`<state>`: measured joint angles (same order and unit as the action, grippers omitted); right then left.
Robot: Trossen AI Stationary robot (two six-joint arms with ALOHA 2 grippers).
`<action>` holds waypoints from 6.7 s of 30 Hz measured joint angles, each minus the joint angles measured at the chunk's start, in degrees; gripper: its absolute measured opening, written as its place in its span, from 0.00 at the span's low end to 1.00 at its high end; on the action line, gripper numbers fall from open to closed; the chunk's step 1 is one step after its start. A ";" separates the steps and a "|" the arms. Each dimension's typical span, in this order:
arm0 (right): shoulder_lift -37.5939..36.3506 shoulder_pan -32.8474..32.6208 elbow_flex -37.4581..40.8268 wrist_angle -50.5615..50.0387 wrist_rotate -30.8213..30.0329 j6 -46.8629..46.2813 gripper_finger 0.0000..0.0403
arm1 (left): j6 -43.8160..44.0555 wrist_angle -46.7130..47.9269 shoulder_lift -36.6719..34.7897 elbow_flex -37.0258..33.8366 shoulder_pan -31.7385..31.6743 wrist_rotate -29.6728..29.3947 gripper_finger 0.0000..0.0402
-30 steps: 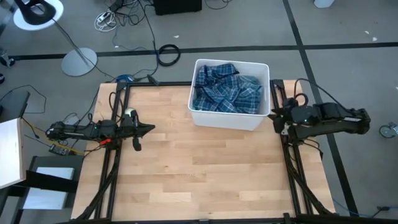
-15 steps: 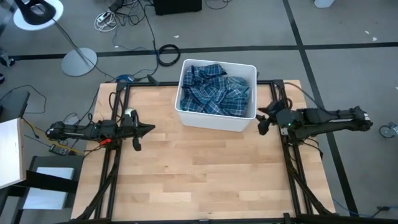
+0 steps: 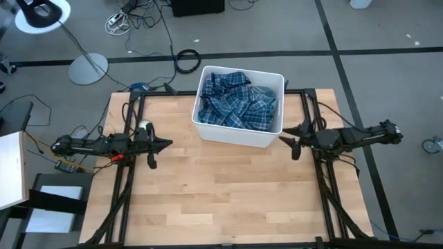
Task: Sort clothes
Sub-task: Move the white bin to the top center of the table, then return to Home Position
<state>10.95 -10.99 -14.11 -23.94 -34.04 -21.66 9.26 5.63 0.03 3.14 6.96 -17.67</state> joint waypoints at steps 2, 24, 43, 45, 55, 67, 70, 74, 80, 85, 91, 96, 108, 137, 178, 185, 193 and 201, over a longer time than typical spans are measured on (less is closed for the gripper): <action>-3.03 -0.96 1.42 -0.03 -0.02 0.50 0.48 | 0.00 -0.02 0.00 0.00 0.00 0.00 0.01; -10.74 -0.78 5.31 4.19 10.39 10.87 0.48 | -0.22 -0.77 0.00 -0.13 0.11 2.04 0.01; -10.74 4.19 5.31 4.56 18.16 11.38 0.48 | -6.77 -0.70 0.00 -0.20 0.12 6.93 0.01; -10.74 4.17 5.31 4.61 18.96 11.31 0.48 | -9.84 -0.13 0.00 -0.11 0.11 6.83 0.01; -10.74 4.14 5.31 4.68 19.32 10.85 0.48 | -12.26 -0.94 -0.02 -0.43 0.11 8.39 0.01; -10.74 4.14 5.27 6.12 20.41 10.86 0.48 | -11.86 -6.09 0.00 -2.67 0.11 14.06 0.01; -10.74 4.14 5.27 7.19 21.33 10.89 0.48 | -12.17 -6.18 0.00 -2.67 0.11 13.92 0.01; -10.74 4.14 5.27 7.42 22.27 11.20 0.48 | -11.81 -7.08 0.00 -2.73 0.11 13.72 0.01; -10.74 4.14 5.27 8.07 22.27 11.27 0.48 | -11.65 -11.69 0.00 -2.73 0.11 13.46 0.01; -10.72 4.14 5.27 8.08 21.73 11.16 0.48 | -11.63 -12.73 0.00 -2.73 0.11 13.49 0.01; -10.70 4.14 5.27 10.78 25.80 12.32 0.48 | -11.61 -12.81 0.00 -2.73 0.11 13.51 0.01; -10.74 4.14 6.16 16.64 34.67 17.91 0.48 | -11.61 -13.00 0.00 -2.75 0.10 13.58 0.01; -10.23 8.39 13.53 25.58 29.30 15.32 0.48 | -11.56 -13.64 0.13 -2.71 0.15 13.77 0.01; -6.35 16.88 13.51 26.15 26.99 15.37 0.48 | -11.58 -13.94 0.11 -2.62 0.15 13.51 0.01; -6.35 16.84 13.51 26.44 27.17 15.39 0.48 | -11.58 -13.90 0.11 -2.51 0.15 13.56 0.01; -6.35 16.84 13.51 26.44 27.17 15.37 0.48 | -11.58 -13.92 0.11 -2.51 0.15 13.56 0.01; -6.35 16.84 13.51 26.44 27.15 15.37 0.48 | -11.58 -13.92 0.11 -2.51 0.15 13.57 0.01; -6.35 16.84 13.51 26.44 27.15 15.38 0.48 | -11.56 -13.92 0.11 -2.51 0.16 13.57 0.01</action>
<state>4.60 5.85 -0.60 2.50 -6.90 -6.28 -2.31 -8.29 0.14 0.62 7.12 -4.10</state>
